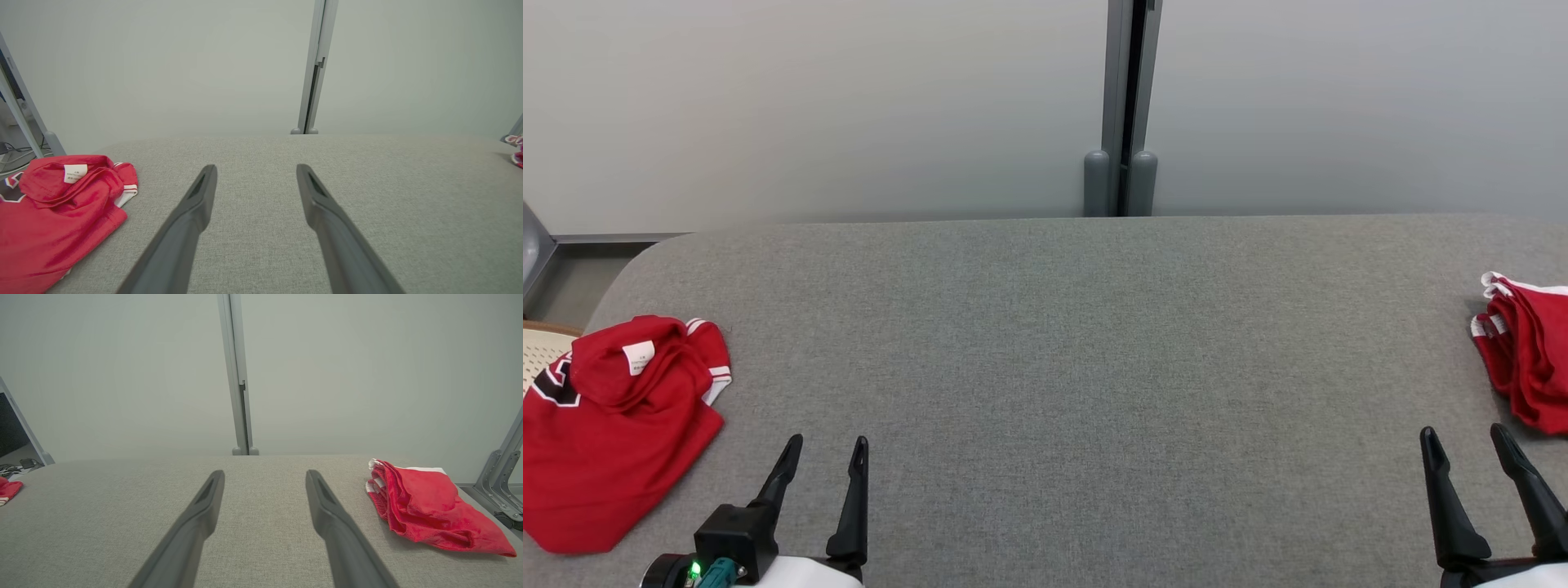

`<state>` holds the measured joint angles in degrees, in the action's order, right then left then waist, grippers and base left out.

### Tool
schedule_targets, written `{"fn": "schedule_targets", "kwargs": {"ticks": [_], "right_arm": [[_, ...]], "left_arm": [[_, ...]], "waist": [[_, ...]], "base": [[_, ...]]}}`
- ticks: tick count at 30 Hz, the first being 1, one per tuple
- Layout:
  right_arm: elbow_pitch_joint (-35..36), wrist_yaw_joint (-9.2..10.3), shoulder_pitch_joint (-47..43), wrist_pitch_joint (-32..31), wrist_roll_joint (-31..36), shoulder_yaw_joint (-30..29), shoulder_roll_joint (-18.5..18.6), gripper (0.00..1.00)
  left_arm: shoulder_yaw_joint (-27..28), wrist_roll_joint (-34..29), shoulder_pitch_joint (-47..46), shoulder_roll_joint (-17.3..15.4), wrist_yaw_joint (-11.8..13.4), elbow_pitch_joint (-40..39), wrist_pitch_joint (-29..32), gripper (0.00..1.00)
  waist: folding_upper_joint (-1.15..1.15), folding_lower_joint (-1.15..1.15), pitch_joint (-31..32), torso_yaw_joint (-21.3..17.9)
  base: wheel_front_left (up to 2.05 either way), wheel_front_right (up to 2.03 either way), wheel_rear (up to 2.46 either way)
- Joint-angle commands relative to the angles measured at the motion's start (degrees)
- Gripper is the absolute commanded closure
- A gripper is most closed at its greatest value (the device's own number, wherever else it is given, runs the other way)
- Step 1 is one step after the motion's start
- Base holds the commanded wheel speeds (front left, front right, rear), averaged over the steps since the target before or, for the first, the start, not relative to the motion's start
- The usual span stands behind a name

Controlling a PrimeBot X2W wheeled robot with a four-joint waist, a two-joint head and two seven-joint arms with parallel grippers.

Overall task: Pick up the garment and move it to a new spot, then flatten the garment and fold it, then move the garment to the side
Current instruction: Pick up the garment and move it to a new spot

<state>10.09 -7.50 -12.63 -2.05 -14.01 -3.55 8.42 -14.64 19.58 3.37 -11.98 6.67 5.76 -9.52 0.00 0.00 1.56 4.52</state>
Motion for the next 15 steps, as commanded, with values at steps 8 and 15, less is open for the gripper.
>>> {"fn": "schedule_targets", "kwargs": {"ticks": [8, 15], "right_arm": [[0.1, 0.02, 0.2, -0.5, 0.0, 0.5, 0.2, 0.00], [0.1, 0.02, 0.5, -0.7, 0.2, 1.0, 0.5, 0.00]], "left_arm": [[-0.2, 0.3, 0.0, -0.4, 0.5, 0.1, -0.2, 0.00], [-0.4, 0.6, -1.5, -0.6, 0.3, 0.4, -0.4, 0.00]], "waist": [[0.00, 0.00, 0.0, -0.3], [0.00, 0.00, -0.1, 0.5]], "base": [[0.00, 0.00, 0.00], [0.00, 0.00, 0.00]]}}
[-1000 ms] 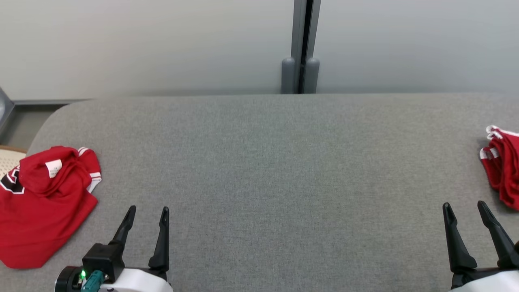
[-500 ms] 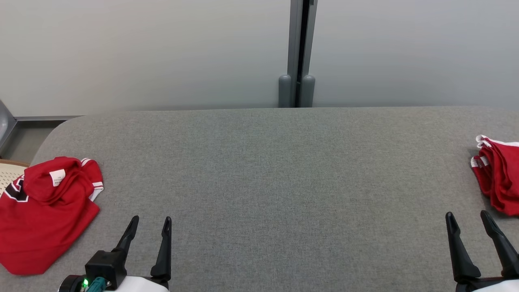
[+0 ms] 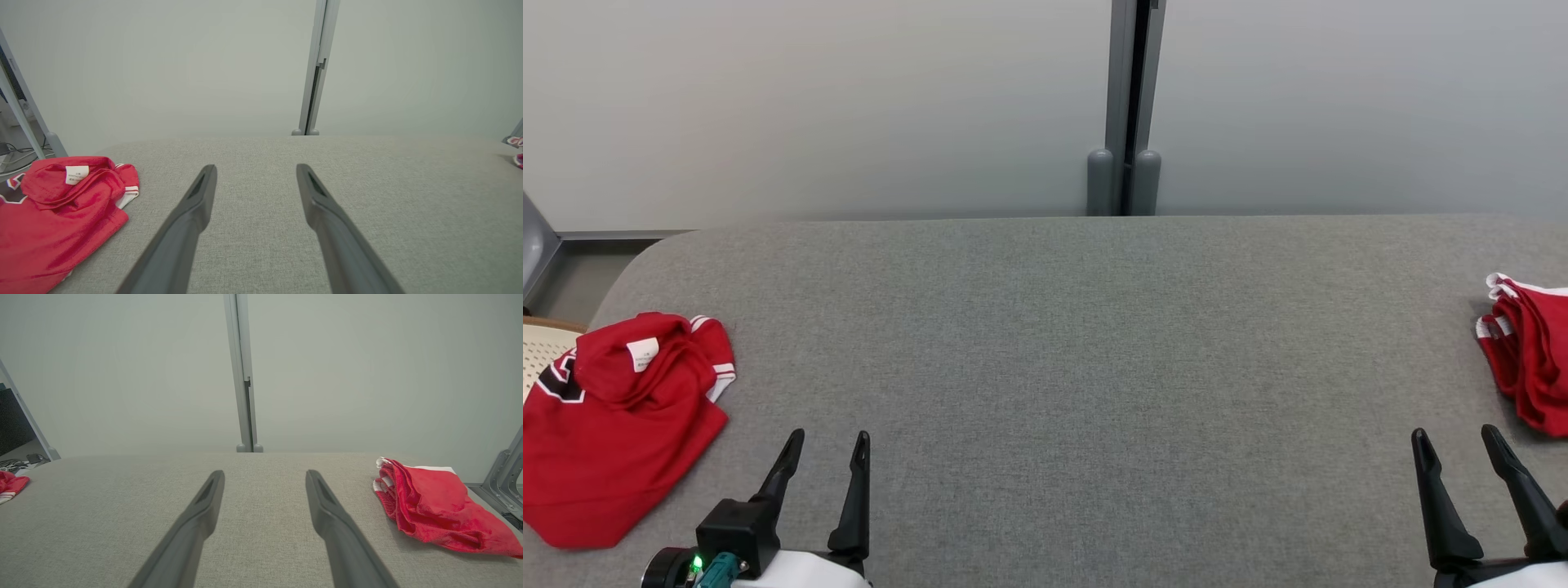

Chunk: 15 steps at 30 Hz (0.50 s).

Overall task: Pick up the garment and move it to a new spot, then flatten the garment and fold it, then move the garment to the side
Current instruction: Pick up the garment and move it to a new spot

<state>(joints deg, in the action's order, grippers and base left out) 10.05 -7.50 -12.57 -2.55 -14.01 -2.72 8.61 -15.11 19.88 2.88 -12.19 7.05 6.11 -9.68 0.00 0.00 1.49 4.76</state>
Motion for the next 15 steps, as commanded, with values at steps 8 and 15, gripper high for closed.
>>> {"fn": "schedule_targets", "kwargs": {"ticks": [8, 15], "right_arm": [[2.1, 0.01, 0.2, -0.7, 0.6, 0.2, 0.4, 0.00], [4.3, 0.01, 1.6, -2.0, 1.0, 1.2, 0.9, 0.00]], "left_arm": [[-0.6, 0.5, -4.1, 0.8, -0.6, 0.7, -1.2, 0.00], [-1.1, 0.7, -7.1, 2.0, -1.2, 2.1, -2.7, 0.00]], "waist": [[0.00, 0.00, -1.8, 6.5], [0.00, 0.00, -3.4, 14.5]], "base": [[0.00, 0.00, 0.00], [0.00, 0.00, 0.00]]}}
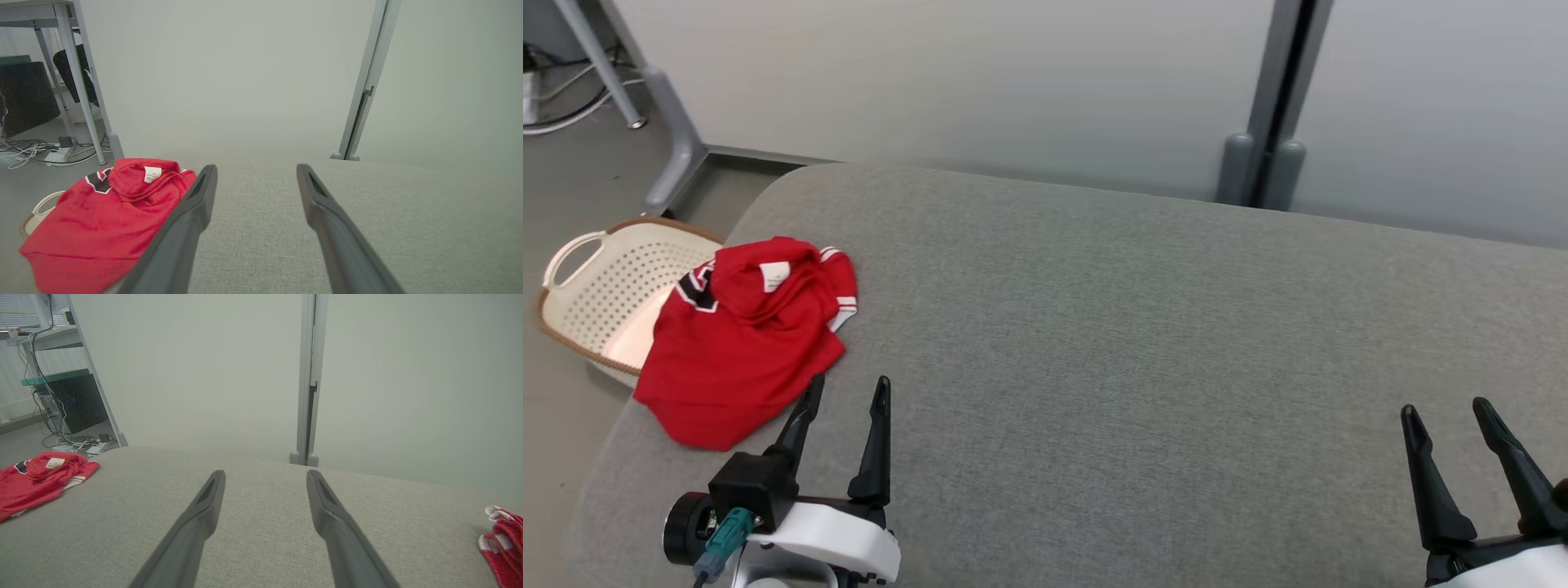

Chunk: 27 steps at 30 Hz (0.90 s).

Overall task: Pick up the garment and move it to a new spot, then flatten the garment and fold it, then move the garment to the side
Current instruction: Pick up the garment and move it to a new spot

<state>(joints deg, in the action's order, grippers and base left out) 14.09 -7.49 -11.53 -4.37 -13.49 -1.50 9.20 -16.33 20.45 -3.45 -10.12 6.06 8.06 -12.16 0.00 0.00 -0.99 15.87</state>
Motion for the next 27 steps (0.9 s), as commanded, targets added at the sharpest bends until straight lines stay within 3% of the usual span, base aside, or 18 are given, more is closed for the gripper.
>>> {"fn": "schedule_targets", "kwargs": {"ticks": [1, 12, 21, 27], "right_arm": [[0.6, 0.00, 0.8, -0.4, 0.4, 0.2, 0.3, 0.00], [1.7, 0.00, 2.1, -1.9, 0.8, 2.7, 2.0, 0.00], [1.9, 0.00, 2.6, -2.1, 0.1, 3.1, 2.4, 0.00], [3.2, 0.00, 4.5, -3.1, 0.1, 3.5, 3.2, 0.00]], "left_arm": [[0.1, 0.1, -1.0, 0.0, -0.2, 0.3, -0.5, 0.00], [2.0, 0.7, -2.1, -0.5, 0.2, 1.6, -2.1, 0.00], [2.7, 1.5, -2.8, -0.2, 0.4, 2.3, -2.5, 0.00], [3.2, 2.0, -5.9, 0.7, 0.7, 3.3, -2.6, 0.00]], "waist": [[0.00, 0.00, -1.1, 4.4], [0.00, 0.00, -1.0, 10.1], [0.00, 0.00, -1.5, 10.8], [0.00, 0.00, -5.2, 9.6]], "base": [[0.00, 0.00, 0.00], [0.00, 0.00, 0.00], [0.00, 0.00, 0.00], [0.00, 0.00, 0.00]]}}
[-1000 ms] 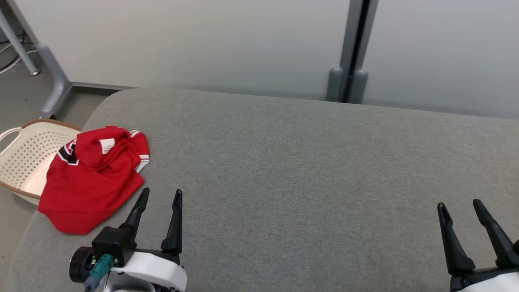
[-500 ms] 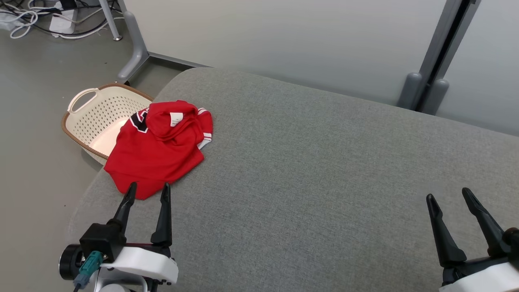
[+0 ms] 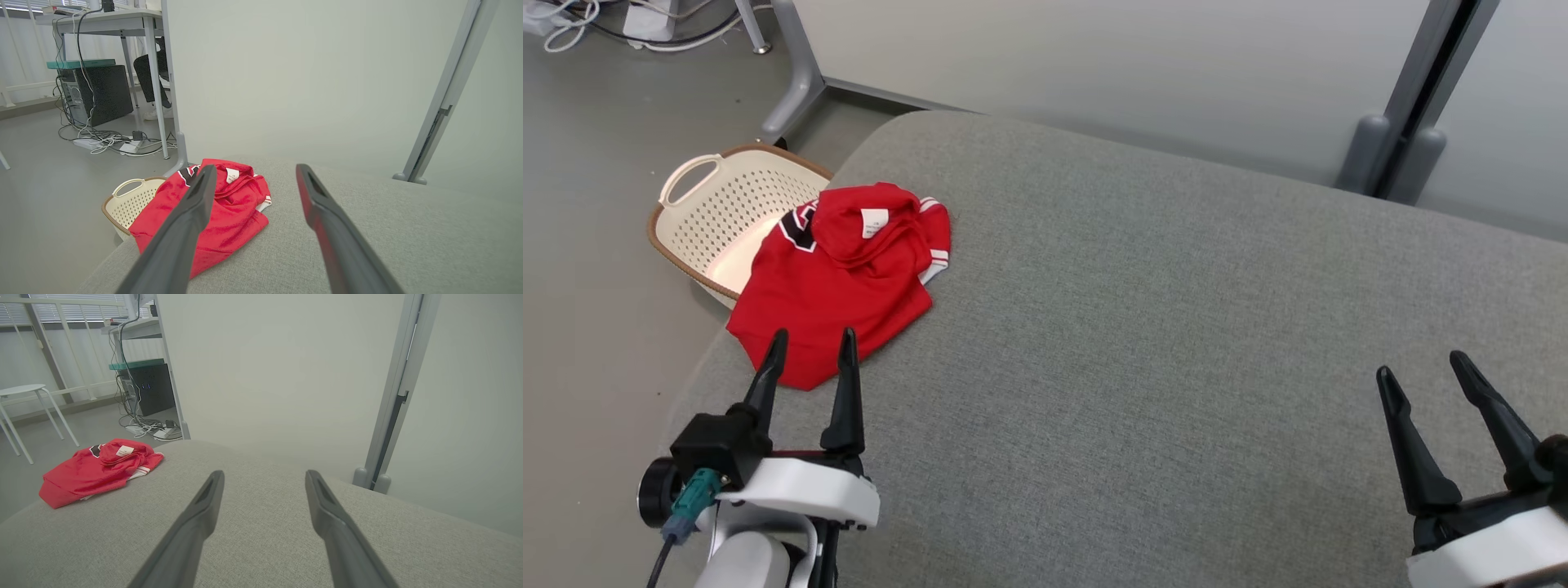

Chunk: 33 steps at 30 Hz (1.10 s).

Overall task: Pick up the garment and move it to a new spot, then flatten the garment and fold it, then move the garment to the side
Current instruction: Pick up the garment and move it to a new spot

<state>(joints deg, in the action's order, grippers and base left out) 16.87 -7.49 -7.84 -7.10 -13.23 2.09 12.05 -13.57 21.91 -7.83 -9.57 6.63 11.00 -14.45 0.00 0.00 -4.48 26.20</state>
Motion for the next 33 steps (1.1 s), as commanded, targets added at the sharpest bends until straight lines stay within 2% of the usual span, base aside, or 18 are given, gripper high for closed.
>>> {"fn": "schedule_targets", "kwargs": {"ticks": [1, 5, 12, 18, 19, 22, 23, 24, 25, 26, 29, 33], "right_arm": [[0.8, 0.00, 1.5, -0.7, 0.0, 0.0, 0.6, 0.00], [2.2, 0.00, 4.5, -2.1, 0.2, 0.0, 2.1, 0.00], [3.0, 0.00, 11.4, -3.4, -0.1, 2.4, 4.5, 0.00], [0.6, 0.00, 15.1, -2.0, -0.8, 3.4, 5.2, 0.00], [0.6, 0.00, 15.1, -2.0, -0.8, 3.4, 5.2, 0.00], [-0.8, 0.00, 15.9, -1.2, -0.7, 3.2, 5.0, 0.00], [-1.2, 0.00, 16.1, -0.9, -0.7, 3.2, 4.9, 0.00], [-1.5, 0.00, 16.3, -0.7, -0.8, 3.1, 4.8, 0.00], [-1.9, 0.00, 16.5, -0.4, -0.8, 3.0, 4.8, 0.00], [-2.1, 0.00, 16.5, -0.2, -0.8, 2.9, 4.7, 0.00], [-2.9, 0.00, 16.4, 0.7, -0.6, 2.7, 4.4, 0.00], [-4.3, 0.00, 15.8, 2.1, -0.6, 2.7, 3.5, 0.00]], "left_arm": [[0.7, 0.7, -2.4, 0.2, 0.0, 0.9, -0.3, 0.00], [2.4, 2.6, -7.7, 1.4, -0.5, 5.8, -0.4, 0.00], [6.8, 6.5, -21.2, 0.9, -3.7, 25.1, -0.7, 0.00], [9.2, 9.3, -30.5, 0.1, -7.0, 41.9, -0.7, 0.00], [9.2, 9.3, -30.5, 0.1, -7.0, 41.9, -0.7, 0.00], [9.6, 9.8, -33.2, -0.6, -8.1, 48.7, -0.5, 0.00], [9.7, 9.8, -33.9, -0.7, -8.4, 50.4, -0.4, 0.11], [9.7, 9.9, -34.3, -0.7, -8.7, 51.9, -0.4, 0.40], [9.9, 10.0, -34.6, -0.7, -9.0, 52.8, -0.3, 0.91], [10.0, 9.9, -34.9, -0.8, -9.2, 53.5, -0.3, 1.00], [11.4, 8.8, -34.4, -2.0, -8.2, 51.5, -0.5, 1.00], [14.4, 6.2, -31.2, -3.0, -7.0, 43.9, -0.7, 1.00]], "waist": [[0.00, 0.00, -2.9, -1.2], [0.00, 0.00, -9.0, -3.1], [0.00, 0.00, -20.3, -8.0], [0.00, 0.00, -24.7, -10.6], [0.00, 0.00, -24.7, -10.6], [0.00, 0.00, -25.1, -11.6], [0.00, 0.00, -25.1, -11.8], [0.00, 0.00, -25.0, -12.0], [0.00, 0.00, -25.0, -12.1], [0.00, 0.00, -24.9, -12.1], [0.00, 0.00, -24.0, -12.3], [0.00, 0.00, -21.3, -12.9]], "base": [[0.00, 0.00, 0.00], [0.00, 0.00, 0.00], [0.00, 0.00, 0.00], [0.00, 0.00, 0.00], [0.00, 0.00, 0.00], [0.00, 0.00, 0.00], [0.00, 0.00, 0.00], [0.00, 0.00, 0.00], [0.00, 0.00, 0.00], [0.00, 0.00, 0.00], [0.00, 0.00, 0.00], [0.00, 0.00, 0.00]]}}
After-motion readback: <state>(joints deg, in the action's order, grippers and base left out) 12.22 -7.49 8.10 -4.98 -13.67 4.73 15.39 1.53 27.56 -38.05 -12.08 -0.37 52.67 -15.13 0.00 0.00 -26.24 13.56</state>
